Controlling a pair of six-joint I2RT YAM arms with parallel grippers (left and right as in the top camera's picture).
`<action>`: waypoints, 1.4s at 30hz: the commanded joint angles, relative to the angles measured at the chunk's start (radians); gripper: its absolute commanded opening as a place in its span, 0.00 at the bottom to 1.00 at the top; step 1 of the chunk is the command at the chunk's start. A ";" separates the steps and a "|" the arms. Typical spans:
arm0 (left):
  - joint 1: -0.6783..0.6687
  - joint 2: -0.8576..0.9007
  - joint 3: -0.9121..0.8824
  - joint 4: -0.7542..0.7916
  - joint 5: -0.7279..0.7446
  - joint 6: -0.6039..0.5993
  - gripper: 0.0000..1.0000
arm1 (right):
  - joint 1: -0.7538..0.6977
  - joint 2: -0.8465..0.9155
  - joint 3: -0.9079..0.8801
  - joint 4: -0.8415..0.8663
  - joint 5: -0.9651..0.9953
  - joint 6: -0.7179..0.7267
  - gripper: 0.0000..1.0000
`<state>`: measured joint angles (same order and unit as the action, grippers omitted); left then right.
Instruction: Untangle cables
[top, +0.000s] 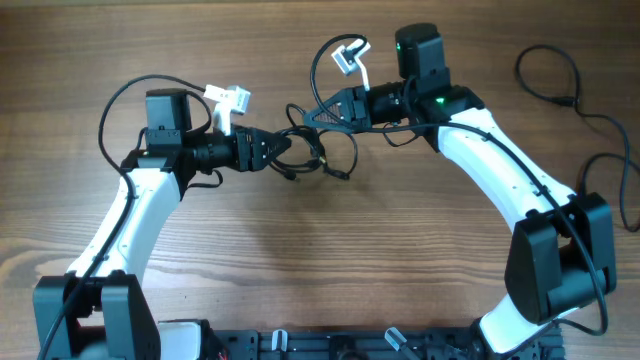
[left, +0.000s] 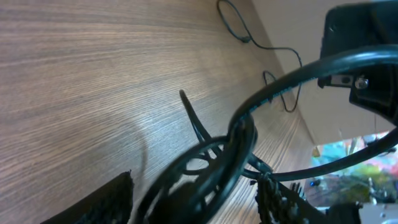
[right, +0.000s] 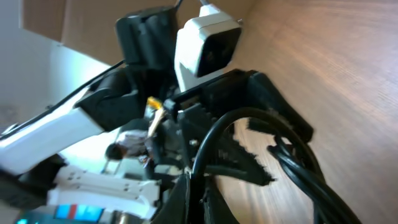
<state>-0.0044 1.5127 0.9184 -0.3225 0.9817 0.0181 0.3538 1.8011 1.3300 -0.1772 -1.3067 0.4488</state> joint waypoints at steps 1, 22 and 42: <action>-0.004 0.008 0.000 -0.007 0.043 0.072 0.61 | 0.002 0.009 0.003 0.010 -0.108 0.007 0.04; 0.183 0.008 0.000 -0.165 -0.850 -0.662 0.04 | -0.542 0.009 0.003 -0.072 -0.111 0.097 0.04; 0.224 0.008 -0.011 -0.285 -1.232 -1.017 0.04 | -0.578 0.009 0.003 -0.466 0.954 -0.248 0.04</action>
<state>0.1593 1.5127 0.9188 -0.6155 -0.0509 -0.9718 -0.1780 1.8271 1.3281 -0.6674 -0.4381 0.2630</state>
